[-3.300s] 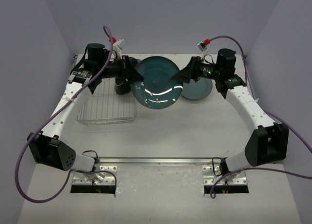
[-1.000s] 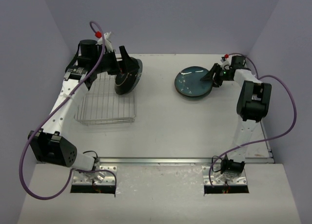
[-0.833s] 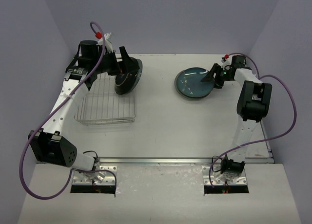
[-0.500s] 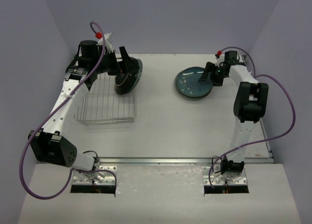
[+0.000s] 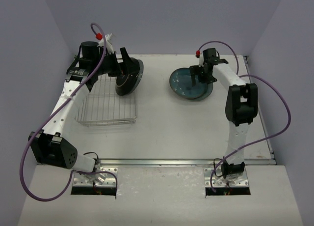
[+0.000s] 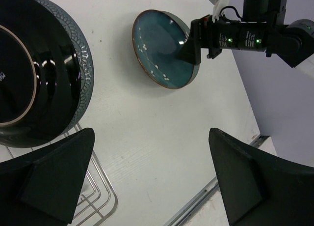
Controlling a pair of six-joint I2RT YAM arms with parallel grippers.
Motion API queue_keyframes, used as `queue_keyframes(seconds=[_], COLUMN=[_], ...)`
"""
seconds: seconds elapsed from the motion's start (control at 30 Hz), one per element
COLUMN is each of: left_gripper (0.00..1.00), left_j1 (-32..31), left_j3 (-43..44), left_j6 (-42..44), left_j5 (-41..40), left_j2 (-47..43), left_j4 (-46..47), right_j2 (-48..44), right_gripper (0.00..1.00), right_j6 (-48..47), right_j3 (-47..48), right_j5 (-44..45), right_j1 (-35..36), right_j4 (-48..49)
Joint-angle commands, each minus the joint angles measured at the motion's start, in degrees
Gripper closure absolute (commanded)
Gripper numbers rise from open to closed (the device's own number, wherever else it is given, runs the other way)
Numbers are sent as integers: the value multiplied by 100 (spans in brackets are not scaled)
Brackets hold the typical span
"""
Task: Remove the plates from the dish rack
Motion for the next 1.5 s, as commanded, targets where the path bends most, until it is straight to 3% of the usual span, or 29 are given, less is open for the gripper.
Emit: queue_keyframes(seconds=[0.0, 0.3, 0.63, 0.8, 1.47], left_gripper=[0, 0, 0, 0, 0], left_j1=[8, 8, -154, -159, -168], left_j3=[-7, -36, 104, 80, 135], left_j6=[63, 179, 852, 845, 865], left_j5=[-27, -332, -2293, -2199, -2432], left_j2=[-246, -316, -277, -243, -114], left_j4=[223, 188, -207, -211, -237], right_j2=[-149, -437, -628, -413, 115], right_gripper=[10, 13, 11, 11, 12], right_j6=[-231, -239, -473, -441, -1067], right_j3=[264, 101, -20, 50, 68], right_j5=[532, 379, 728, 500, 1007], right_j1=[-64, -113, -238, -242, -616], right_j4=[132, 203, 370, 288, 286])
